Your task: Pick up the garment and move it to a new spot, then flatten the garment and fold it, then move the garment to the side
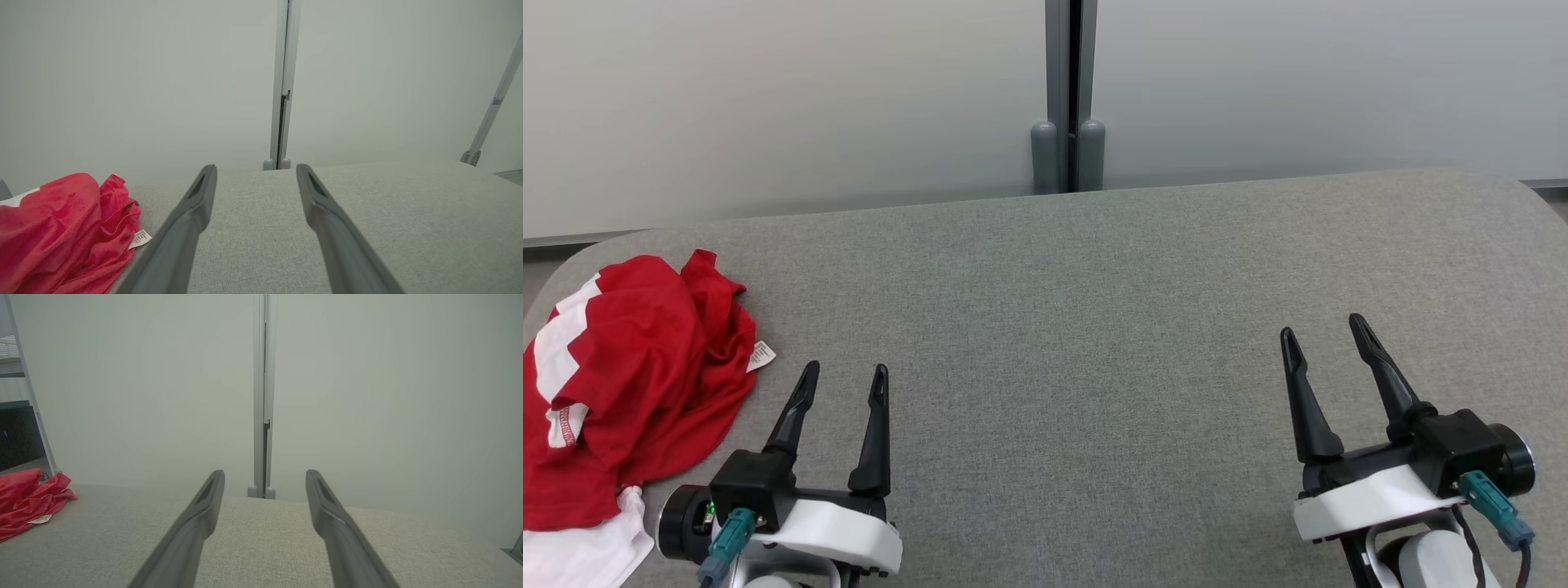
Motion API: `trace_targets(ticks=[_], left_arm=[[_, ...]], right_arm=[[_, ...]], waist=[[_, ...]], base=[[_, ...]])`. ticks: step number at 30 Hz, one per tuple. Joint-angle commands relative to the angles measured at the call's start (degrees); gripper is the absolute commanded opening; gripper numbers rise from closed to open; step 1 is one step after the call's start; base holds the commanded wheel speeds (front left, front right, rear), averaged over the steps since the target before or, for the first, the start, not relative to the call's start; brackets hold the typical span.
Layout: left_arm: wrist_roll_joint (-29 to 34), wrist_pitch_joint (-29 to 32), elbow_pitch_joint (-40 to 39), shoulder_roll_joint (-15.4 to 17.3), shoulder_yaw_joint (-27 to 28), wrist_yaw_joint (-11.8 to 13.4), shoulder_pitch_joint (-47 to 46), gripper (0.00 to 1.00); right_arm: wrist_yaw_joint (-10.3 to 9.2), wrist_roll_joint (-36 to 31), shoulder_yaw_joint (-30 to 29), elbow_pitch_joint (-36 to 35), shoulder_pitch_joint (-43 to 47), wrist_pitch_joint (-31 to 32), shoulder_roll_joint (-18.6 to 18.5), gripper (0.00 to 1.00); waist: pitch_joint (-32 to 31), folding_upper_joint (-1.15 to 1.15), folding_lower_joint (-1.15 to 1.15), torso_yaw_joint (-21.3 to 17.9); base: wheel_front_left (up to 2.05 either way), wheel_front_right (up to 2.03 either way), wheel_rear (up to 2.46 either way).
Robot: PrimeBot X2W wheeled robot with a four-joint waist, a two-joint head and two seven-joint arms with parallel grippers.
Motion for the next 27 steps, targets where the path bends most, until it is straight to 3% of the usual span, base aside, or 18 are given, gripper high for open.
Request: trace_targets(ticks=[1, 14, 27], left_arm=[[1.02, -0.54, -0.69, -0.34, 0.8, 0.34, -0.67, 1.0], [4.17, -1.92, 0.92, -2.87, 4.69, -2.66, 0.79, 1.0], [9.23, -3.23, 5.44, -4.53, 6.5, -5.01, 0.27, 1.0]], right_arm=[[0.02, -0.18, 0.08, -0.04, -0.4, -0.61, -0.06, 1.0], [0.02, 7.11, 0.7, 4.3, -0.63, -2.01, -0.09, 1.0], [0.02, 4.03, 2.12, 6.89, -1.61, -3.3, -0.13, 1.0]], waist=[[0.0, 0.0, 0.0, -0.02], [-0.22, 0.0, 0.0, 0.07], [-0.41, 0.0, 0.0, 0.17]], base=[[0.0, 0.0, 0.0], [0.0, 0.0, 0.0], [0.0, 0.0, 0.0]])
